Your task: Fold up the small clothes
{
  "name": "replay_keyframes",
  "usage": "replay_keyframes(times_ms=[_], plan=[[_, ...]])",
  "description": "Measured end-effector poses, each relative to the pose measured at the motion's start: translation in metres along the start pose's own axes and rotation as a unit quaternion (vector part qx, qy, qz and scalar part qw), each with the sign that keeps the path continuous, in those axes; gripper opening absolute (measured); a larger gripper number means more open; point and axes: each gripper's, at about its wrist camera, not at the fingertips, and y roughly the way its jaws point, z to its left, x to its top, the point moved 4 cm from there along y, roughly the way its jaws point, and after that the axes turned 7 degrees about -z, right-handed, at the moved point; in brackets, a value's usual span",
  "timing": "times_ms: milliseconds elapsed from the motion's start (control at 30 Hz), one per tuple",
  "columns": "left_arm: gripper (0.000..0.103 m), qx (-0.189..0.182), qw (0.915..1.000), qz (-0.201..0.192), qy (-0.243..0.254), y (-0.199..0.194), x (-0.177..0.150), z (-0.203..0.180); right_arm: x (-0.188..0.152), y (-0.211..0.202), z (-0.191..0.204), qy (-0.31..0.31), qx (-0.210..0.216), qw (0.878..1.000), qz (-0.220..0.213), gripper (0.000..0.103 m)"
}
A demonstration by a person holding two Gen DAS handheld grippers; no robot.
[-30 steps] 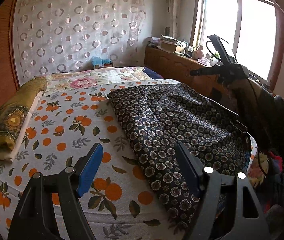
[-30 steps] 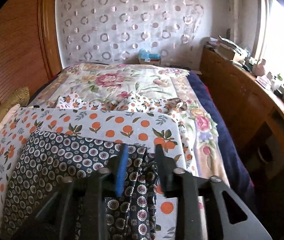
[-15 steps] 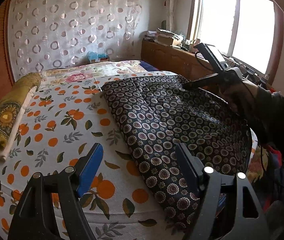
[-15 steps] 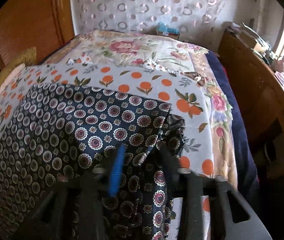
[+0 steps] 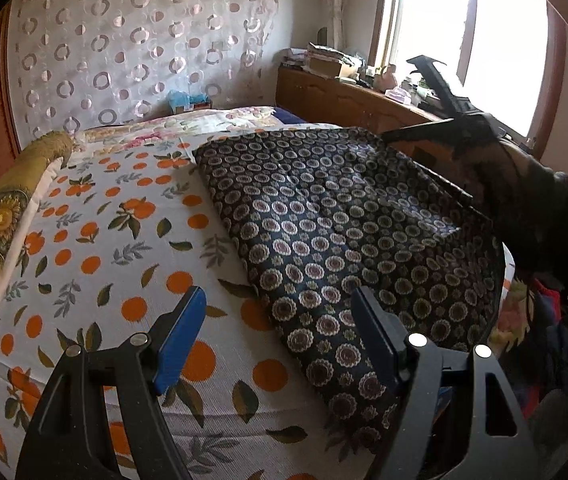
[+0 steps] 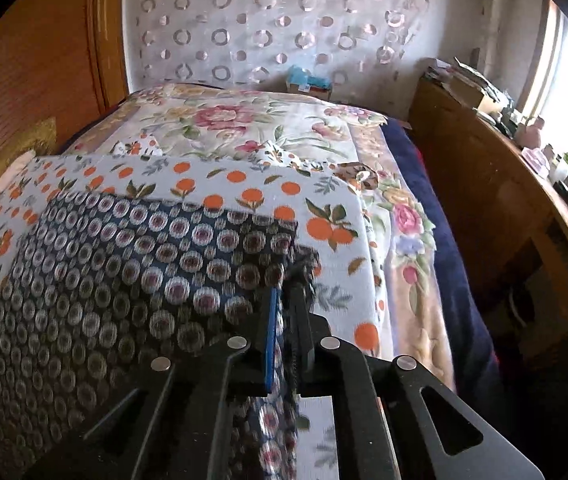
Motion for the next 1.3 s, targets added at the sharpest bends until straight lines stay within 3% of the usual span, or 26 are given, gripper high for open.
replay_keyframes(times_ms=[167, 300, 467, 700, 800, 900, 1100, 1300], plan=[[0.076, -0.004, 1.0000, 0.006, 0.000, 0.002, -0.004, -0.005, -0.030, -0.049, -0.002, 0.008, 0.014, 1.000, -0.026, 0.041], [0.076, -0.009, 0.9999, 0.011, -0.001, 0.003, -0.011, -0.009, -0.067, -0.091, 0.003, -0.003, 0.021, 0.999, -0.038, 0.041], [0.076, -0.009, 0.9997, 0.021, -0.001, 0.007, -0.015, -0.009, -0.105, -0.128, 0.011, 0.006, 0.060, 0.998, -0.033, 0.041], [0.076, -0.009, 0.9997, 0.023, 0.003, 0.008, -0.016, -0.012, -0.135, -0.132, 0.014, 0.002, 0.060, 0.998, -0.004, 0.041], [0.076, -0.009, 0.9996, 0.025, 0.005, 0.009, -0.017, -0.013, -0.140, -0.129, 0.013, 0.002, 0.068, 0.998, 0.002, 0.031], [0.076, -0.010, 0.9996, 0.027, 0.005, 0.010, -0.017, -0.015, -0.143, -0.127, 0.012, -0.008, 0.066, 0.998, 0.003, 0.009], [0.076, -0.012, 0.9994, 0.032, 0.006, 0.011, -0.019, -0.016, -0.140, -0.147, 0.005, -0.002, 0.050, 0.998, -0.032, 0.004], [0.076, -0.021, 0.9988, 0.044, 0.006, 0.009, -0.029, -0.019, -0.147, -0.150, 0.000, 0.006, 0.047, 0.999, -0.027, 0.004]])
